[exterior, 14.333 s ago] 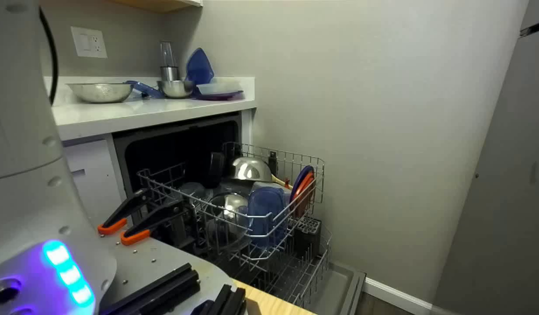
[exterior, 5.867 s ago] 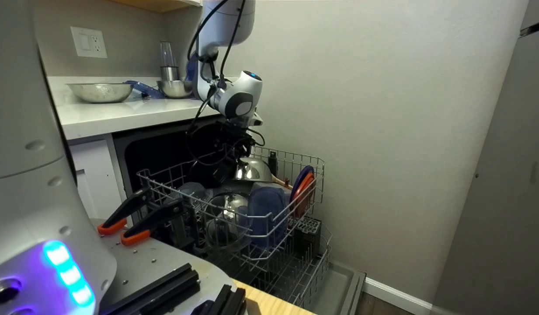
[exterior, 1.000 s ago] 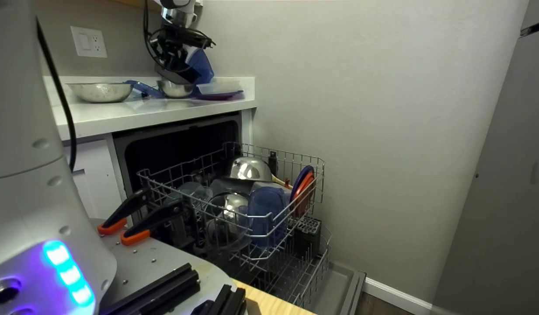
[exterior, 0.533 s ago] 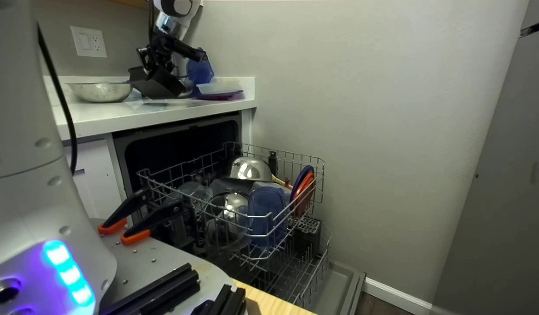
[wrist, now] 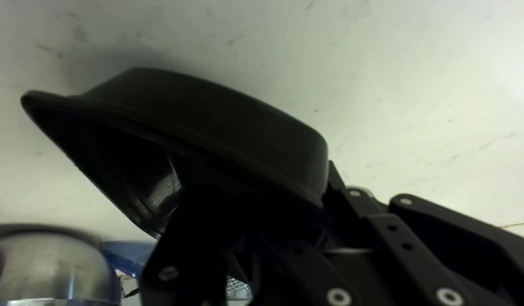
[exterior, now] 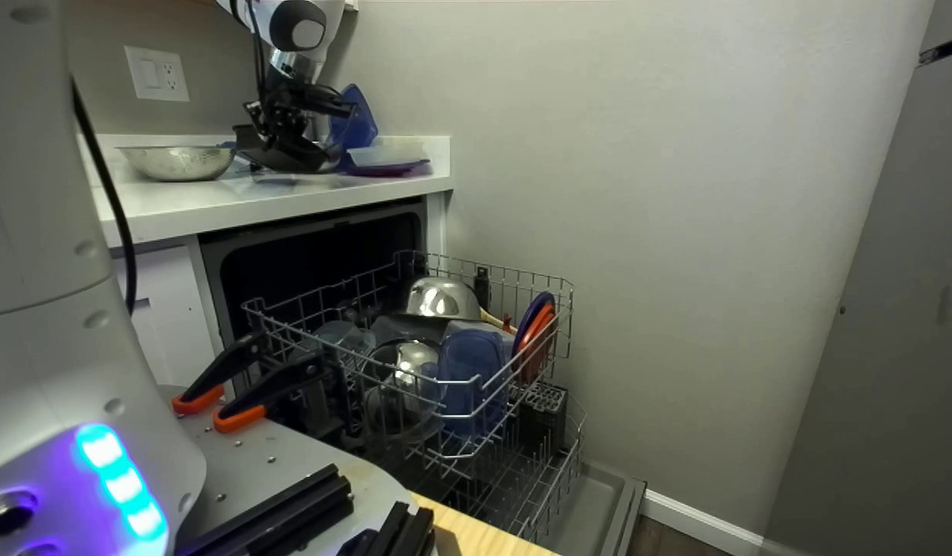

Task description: Remove the black lunchbox from the dishwasher and put it on the counter

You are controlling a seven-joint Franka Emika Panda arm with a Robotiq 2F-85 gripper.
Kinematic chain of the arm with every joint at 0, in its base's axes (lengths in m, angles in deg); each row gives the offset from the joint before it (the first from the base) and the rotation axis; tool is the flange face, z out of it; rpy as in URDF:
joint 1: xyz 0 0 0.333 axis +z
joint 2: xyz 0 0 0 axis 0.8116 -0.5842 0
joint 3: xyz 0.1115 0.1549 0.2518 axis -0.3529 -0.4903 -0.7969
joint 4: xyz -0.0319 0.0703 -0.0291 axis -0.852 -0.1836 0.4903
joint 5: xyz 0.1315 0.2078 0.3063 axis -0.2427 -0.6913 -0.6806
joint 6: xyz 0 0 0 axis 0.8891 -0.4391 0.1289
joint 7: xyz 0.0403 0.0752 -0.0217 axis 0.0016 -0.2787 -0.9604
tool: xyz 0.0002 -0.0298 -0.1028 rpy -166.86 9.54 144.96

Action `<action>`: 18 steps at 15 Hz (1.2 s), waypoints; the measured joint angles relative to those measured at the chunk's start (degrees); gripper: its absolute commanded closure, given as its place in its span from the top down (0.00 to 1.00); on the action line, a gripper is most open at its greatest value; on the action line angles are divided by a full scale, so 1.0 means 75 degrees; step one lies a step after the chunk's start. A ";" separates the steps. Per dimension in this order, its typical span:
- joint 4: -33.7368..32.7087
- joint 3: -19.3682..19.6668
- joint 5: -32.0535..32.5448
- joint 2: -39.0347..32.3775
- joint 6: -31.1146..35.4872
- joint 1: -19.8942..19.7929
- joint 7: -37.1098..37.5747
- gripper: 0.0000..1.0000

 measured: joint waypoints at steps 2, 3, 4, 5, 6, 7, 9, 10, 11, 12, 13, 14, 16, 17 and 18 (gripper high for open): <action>-0.0006 0.0004 0.0036 -0.0177 0.0650 0.0119 -0.0037 0.01; -0.0010 0.0005 0.0068 -0.0272 0.0953 0.0160 -0.0037 0.01; -0.0021 0.0005 0.0114 -0.0367 0.1248 0.0186 -0.0037 0.28; -0.0032 0.0005 0.0184 -0.0464 0.1531 0.0198 -0.0037 0.29; -0.0047 0.0005 0.0275 -0.0559 0.1772 0.0200 -0.0035 0.34; -0.0076 0.0006 0.0362 -0.0655 0.1949 0.0196 -0.0020 0.40; -0.0158 0.0006 0.0541 -0.0824 0.2110 0.0181 0.0039 0.53; -0.0197 0.0005 0.0615 -0.0889 0.2137 0.0170 0.0079 0.58; -0.0231 0.0001 0.0659 -0.0937 0.2139 0.0153 0.0101 0.66; -0.0258 -0.0005 0.0683 -0.0970 0.2138 0.0134 0.0127 0.71; -0.0277 -0.0027 0.0692 -0.0991 0.2131 0.0100 0.0152 0.78; -0.0288 -0.0081 0.0692 -0.0996 0.2076 0.0037 0.0162 0.84; -0.0316 -0.0270 0.0648 -0.0982 0.1824 -0.0166 0.0163 0.97; -0.0326 -0.0357 0.0583 -0.0943 0.1619 -0.0280 0.0163 0.99; -0.0328 -0.0472 0.0570 -0.0890 0.1404 -0.0428 0.0164 1.00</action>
